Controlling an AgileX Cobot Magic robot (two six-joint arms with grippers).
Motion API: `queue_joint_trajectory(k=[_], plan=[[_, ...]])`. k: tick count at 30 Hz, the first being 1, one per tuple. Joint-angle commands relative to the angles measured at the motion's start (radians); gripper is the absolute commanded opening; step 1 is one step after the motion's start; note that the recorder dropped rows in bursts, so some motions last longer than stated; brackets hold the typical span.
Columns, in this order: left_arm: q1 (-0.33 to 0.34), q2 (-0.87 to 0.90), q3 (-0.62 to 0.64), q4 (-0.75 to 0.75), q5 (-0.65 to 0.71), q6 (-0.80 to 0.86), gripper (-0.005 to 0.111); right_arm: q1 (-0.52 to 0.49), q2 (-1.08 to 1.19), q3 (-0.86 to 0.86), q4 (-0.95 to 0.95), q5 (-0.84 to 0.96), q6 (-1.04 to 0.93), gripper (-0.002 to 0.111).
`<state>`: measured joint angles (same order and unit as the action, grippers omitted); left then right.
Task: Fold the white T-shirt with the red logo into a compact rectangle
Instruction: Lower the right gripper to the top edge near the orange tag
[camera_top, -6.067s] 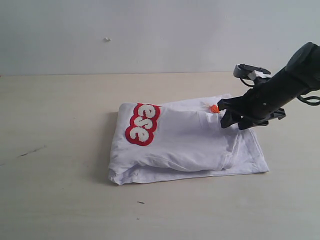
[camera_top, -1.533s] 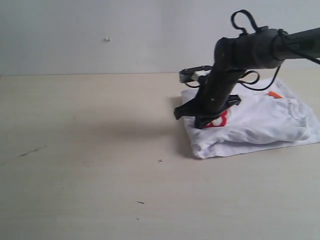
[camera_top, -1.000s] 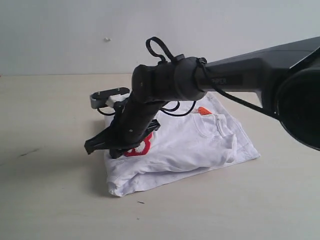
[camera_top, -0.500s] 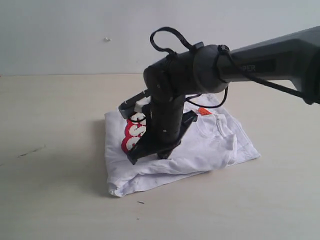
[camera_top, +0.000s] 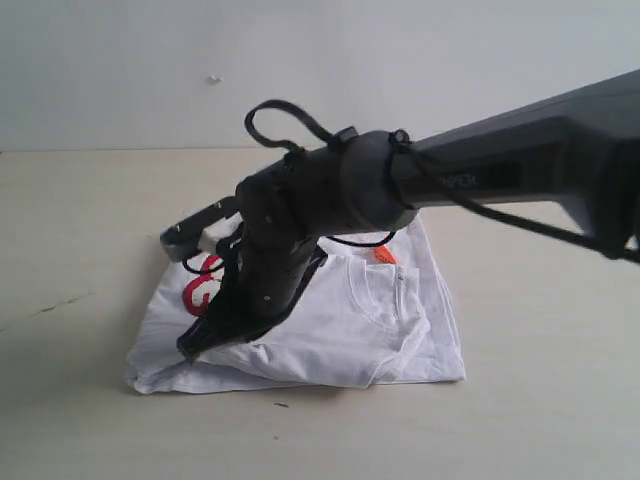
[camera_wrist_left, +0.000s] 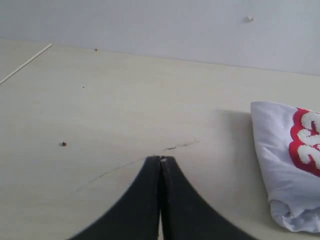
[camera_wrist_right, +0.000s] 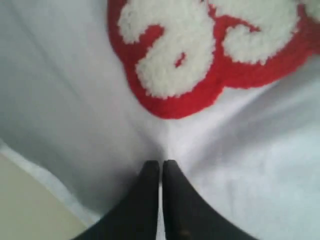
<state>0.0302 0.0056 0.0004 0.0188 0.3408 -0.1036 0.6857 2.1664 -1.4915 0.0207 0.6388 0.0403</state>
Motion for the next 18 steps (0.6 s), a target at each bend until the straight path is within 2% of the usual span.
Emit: queue_joint_trajectory(k=[1, 4, 9, 13, 16, 18], plan=[[0.003, -0.006, 0.000, -0.004, -0.005, -0.003, 0.000, -0.085, -0.183, 0.018, -0.096, 0.031, 0.096, 0.029], [0.003, -0.006, 0.000, -0.004, -0.005, -0.003, 0.000, -0.175, -0.260, 0.076, -0.192, 0.058, 0.186, 0.044], [0.003, -0.006, 0.000, -0.004, -0.005, -0.003, 0.000, -0.375, -0.314, 0.212, -0.189, 0.025, 0.230, 0.052], [0.003, -0.006, 0.000, -0.004, -0.005, -0.003, 0.000, -0.466, -0.295, 0.270, 0.003, -0.090, 0.077, 0.052], [0.003, -0.006, 0.000, -0.004, -0.005, -0.003, 0.000, -0.491, -0.252, 0.269, 0.212, -0.122, -0.108, 0.052], [0.003, -0.006, 0.000, -0.004, -0.005, -0.003, 0.000, -0.494, -0.206, 0.265, 0.279, -0.127, -0.183, 0.052]])
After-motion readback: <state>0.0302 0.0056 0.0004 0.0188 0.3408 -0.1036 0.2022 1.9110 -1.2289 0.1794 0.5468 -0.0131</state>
